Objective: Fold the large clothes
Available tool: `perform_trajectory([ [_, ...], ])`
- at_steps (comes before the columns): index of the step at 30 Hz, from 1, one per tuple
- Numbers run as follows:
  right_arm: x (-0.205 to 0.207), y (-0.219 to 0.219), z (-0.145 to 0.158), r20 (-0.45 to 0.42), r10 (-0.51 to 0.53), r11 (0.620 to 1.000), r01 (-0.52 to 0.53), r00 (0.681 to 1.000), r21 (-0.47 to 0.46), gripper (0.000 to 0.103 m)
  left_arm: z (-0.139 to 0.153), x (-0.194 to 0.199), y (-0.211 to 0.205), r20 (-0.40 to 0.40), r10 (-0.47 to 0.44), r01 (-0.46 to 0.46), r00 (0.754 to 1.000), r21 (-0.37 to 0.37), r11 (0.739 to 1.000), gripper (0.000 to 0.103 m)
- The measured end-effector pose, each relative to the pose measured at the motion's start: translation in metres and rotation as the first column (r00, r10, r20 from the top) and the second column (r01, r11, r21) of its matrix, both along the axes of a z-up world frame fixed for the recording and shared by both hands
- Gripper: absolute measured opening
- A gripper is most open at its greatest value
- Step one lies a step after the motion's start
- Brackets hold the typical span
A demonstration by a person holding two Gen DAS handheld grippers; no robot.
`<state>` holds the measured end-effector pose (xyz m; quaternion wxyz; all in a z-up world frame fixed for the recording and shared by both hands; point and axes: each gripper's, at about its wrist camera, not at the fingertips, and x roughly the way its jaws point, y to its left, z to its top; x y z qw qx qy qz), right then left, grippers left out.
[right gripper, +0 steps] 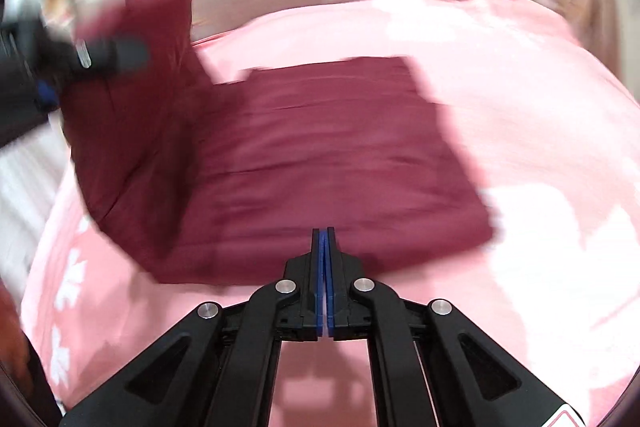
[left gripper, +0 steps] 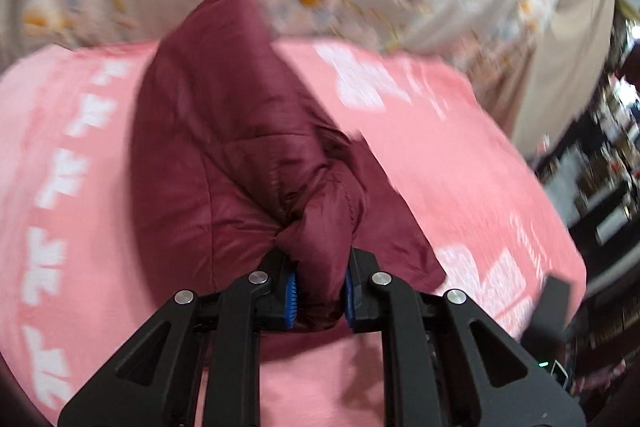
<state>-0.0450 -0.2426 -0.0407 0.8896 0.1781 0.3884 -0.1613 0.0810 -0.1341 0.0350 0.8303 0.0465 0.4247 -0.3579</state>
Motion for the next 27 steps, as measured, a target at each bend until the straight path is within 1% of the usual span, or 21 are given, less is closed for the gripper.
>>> perform_trajectory([
  [2, -0.015, -0.023, -0.004, -0.004, -0.056, 0.998, 0.056, 0.998, 0.015, 0.006, -0.035, -0.005, -0.035, -0.064, -0.041, 0.045, 0.997, 0.056, 0.997, 0.018],
  [4, -0.023, -0.036, -0.005, -0.001, -0.084, 0.996, 0.084, 0.996, 0.019, 0.006, -0.067, -0.008, -0.056, -0.136, -0.074, 0.087, 0.988, 0.092, 0.992, 0.019],
  [5, -0.025, -0.040, -0.005, 0.002, -0.087, 0.996, 0.087, 0.996, 0.020, 0.006, -0.075, -0.011, -0.060, -0.150, -0.073, 0.089, 0.986, 0.101, 0.991, 0.020],
  [6, -0.026, -0.044, -0.003, 0.009, -0.085, 0.996, 0.085, 0.996, 0.019, 0.006, -0.074, -0.017, -0.057, -0.148, -0.076, 0.090, 0.986, 0.092, 0.992, 0.026],
  [7, -0.025, -0.047, 0.001, 0.017, -0.080, 0.997, 0.080, 0.997, 0.017, 0.006, -0.068, -0.019, -0.054, -0.151, -0.088, 0.099, 0.985, 0.070, 0.993, 0.035],
  [8, -0.023, -0.049, 0.006, 0.027, -0.077, 0.997, 0.077, 0.997, 0.016, 0.006, -0.053, -0.020, -0.043, -0.161, -0.104, 0.108, 0.981, 0.018, 0.994, 0.040],
  [9, -0.022, -0.052, 0.013, 0.048, -0.070, 0.997, 0.069, 0.996, 0.022, 0.008, -0.039, -0.021, -0.031, -0.149, -0.103, 0.100, 0.983, -0.026, 0.995, 0.050],
  [10, -0.018, -0.054, 0.022, 0.075, -0.059, 0.998, 0.056, 0.995, 0.038, 0.010, -0.022, -0.020, -0.017, -0.117, -0.088, 0.081, 0.989, -0.066, 0.995, 0.057],
  [11, -0.016, -0.056, 0.028, 0.097, -0.049, 0.998, 0.044, 0.994, 0.053, 0.014, -0.003, -0.018, -0.001, -0.073, -0.061, 0.053, 0.995, -0.104, 0.993, 0.072],
  [12, -0.009, -0.059, 0.037, 0.130, -0.033, 0.996, 0.023, 0.991, 0.081, 0.028, 0.019, -0.015, 0.021, -0.013, -0.012, 0.010, 1.000, -0.151, 0.988, 0.084],
  [13, 0.000, -0.062, 0.045, 0.164, -0.020, 0.994, 0.003, 0.986, 0.109, 0.039, 0.035, -0.010, 0.040, 0.031, 0.042, -0.036, 0.999, -0.174, 0.984, 0.088],
  [14, 0.010, -0.065, 0.051, 0.184, -0.008, 0.992, -0.016, 0.983, 0.129, 0.060, 0.050, -0.002, 0.060, 0.078, 0.121, -0.106, 0.990, -0.174, 0.979, 0.088],
  [15, 0.023, -0.066, 0.056, 0.196, 0.013, 0.989, -0.042, 0.981, 0.145, 0.065, 0.056, 0.005, 0.072, 0.102, 0.171, -0.154, 0.980, -0.160, 0.975, 0.088],
  [16, 0.031, -0.066, 0.059, 0.196, 0.032, 0.986, -0.063, 0.980, 0.155, 0.065, 0.061, 0.015, 0.087, 0.130, 0.242, -0.224, 0.962, -0.135, 0.965, 0.088],
  [17, 0.051, -0.070, 0.061, 0.179, 0.055, 0.980, -0.087, 0.982, 0.180, 0.065, 0.062, 0.022, 0.097, 0.142, 0.286, -0.270, 0.948, -0.119, 0.955, 0.088],
  [18, 0.062, -0.070, 0.061, 0.165, 0.059, 0.978, -0.091, 0.984, 0.189, 0.065, 0.061, 0.034, 0.110, 0.143, 0.342, -0.331, 0.929, -0.092, 0.939, 0.087],
  [20, 0.092, -0.074, 0.057, 0.108, 0.074, 0.974, -0.095, 0.991, 0.207, 0.065, 0.054, 0.052, 0.130, 0.132, 0.408, -0.404, 0.903, -0.059, 0.913, 0.087],
  [23, 0.124, -0.079, 0.048, 0.028, 0.093, 0.968, -0.097, 0.995, 0.231, 0.065, 0.041, 0.068, 0.143, 0.142, 0.467, -0.471, 0.873, 0.001, 0.882, 0.087],
  [24, 0.132, -0.080, 0.043, 0.000, 0.094, 0.966, -0.091, 0.996, 0.241, 0.065, 0.037, 0.072, 0.138, 0.139, 0.473, -0.480, 0.870, 0.016, 0.877, 0.087],
  [27, 0.154, -0.081, 0.025, -0.085, 0.116, 0.957, -0.089, 0.990, 0.277, 0.065, 0.027, 0.080, 0.133, 0.119, 0.475, -0.483, 0.872, 0.051, 0.874, 0.087],
])
